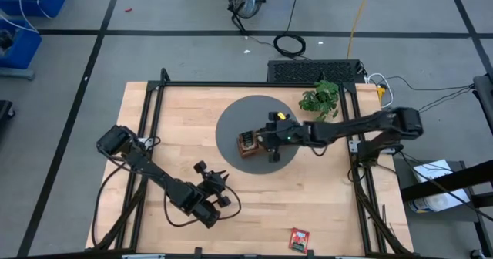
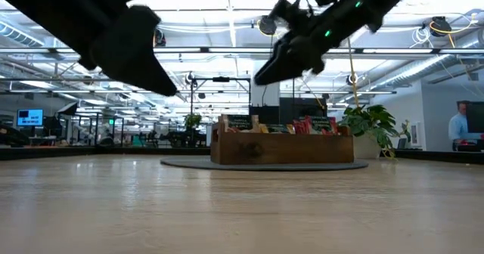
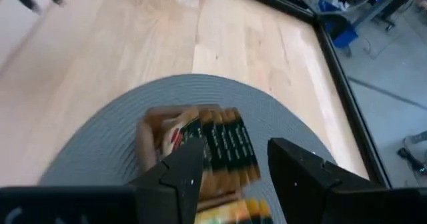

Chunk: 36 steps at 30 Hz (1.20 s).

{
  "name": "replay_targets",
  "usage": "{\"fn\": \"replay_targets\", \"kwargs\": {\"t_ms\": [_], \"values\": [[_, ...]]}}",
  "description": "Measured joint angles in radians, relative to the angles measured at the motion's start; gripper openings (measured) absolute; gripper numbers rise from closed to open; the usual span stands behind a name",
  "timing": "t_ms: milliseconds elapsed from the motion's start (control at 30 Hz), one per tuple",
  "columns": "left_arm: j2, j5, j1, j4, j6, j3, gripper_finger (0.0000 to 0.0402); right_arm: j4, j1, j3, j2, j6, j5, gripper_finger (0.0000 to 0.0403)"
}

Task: Pick & Place Tea
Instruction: Adjust the wooden organizer on the mat

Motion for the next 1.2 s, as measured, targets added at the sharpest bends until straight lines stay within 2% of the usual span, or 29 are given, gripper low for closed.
{"fn": "replay_targets", "kwargs": {"t_ms": [100,167,300,400,500,667,833,1033,1200], "values": [[0.0,0.014,0.007,0.017,0.007,-0.02,0.0074,-0.161,0.007,-0.002,-0.099,0.074,0.018,0.0144],[0.0,0.05,0.009,0.077,0.058,-0.048,0.0074,-0.247,0.016,-0.025,-0.166,0.146,0.081,0.0126],[0.001,0.096,0.016,0.242,0.182,-0.107,0.0074,-0.361,0.049,-0.131,-0.298,0.248,0.251,0.0056],[0.001,0.123,0.046,0.321,0.216,-0.139,0.0074,-0.379,0.068,-0.224,-0.376,0.337,0.315,0.001],[0.001,0.138,0.099,0.379,0.204,-0.155,0.0074,-0.373,0.078,-0.305,-0.412,0.449,0.365,0.0014],[0.001,0.155,0.177,0.447,0.171,-0.19,0.0074,-0.371,0.132,-0.386,-0.443,0.55,0.52,0.0002],[0.001,0.183,0.237,0.467,0.155,-0.203,0.0074,-0.37,0.16,-0.431,-0.446,0.638,0.533,0.0001],[0.001,0.251,0.304,0.507,0.17,-0.202,0.0074,-0.37,0.162,-0.475,-0.446,0.68,0.656,0.0001],[0.001,0.294,0.337,0.517,0.165,-0.202,0.0074,-0.349,0.147,-0.519,-0.446,0.695,0.633,0.0]]}}
